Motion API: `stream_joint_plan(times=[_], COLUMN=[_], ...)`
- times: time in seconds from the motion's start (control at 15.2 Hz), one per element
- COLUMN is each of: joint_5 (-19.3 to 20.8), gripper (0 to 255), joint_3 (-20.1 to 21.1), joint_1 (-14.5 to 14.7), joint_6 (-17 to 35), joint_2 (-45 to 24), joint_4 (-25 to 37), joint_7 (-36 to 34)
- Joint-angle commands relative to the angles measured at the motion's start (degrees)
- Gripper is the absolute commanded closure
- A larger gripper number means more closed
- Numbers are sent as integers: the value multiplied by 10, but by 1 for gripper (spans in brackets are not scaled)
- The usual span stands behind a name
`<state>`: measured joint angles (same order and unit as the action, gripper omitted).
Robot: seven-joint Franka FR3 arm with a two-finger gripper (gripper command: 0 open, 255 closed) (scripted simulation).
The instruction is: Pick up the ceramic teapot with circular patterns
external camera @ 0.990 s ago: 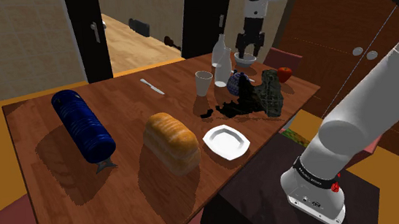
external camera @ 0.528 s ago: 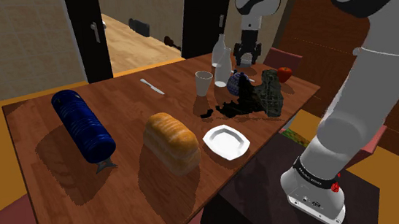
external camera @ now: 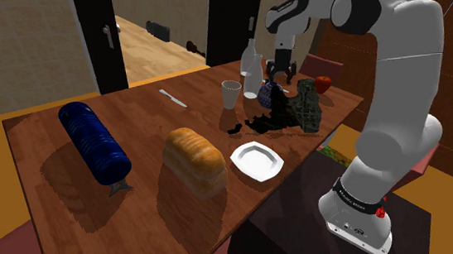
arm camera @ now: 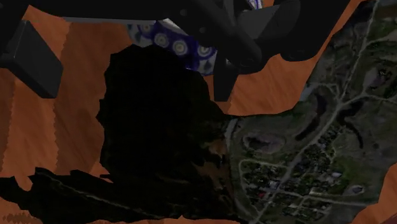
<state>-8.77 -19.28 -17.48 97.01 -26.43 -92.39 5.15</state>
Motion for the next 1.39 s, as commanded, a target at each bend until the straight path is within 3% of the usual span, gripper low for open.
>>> stream_joint_plan(times=[0.0,0.13,0.73,0.79,1.32], joint_5=[-16,-29,-37,-37,-37], gripper=[0,0,0,255,255], joint_3=[-3,-4,1,1,1], joint_1=[-18,-36,-38,-39,-38], joint_6=[-11,-22,21,22,22], joint_2=[-45,-85,-111,-112,-111], joint_4=[38,73,55,55,54], joint_7=[-4,-9,-4,-3,-3])
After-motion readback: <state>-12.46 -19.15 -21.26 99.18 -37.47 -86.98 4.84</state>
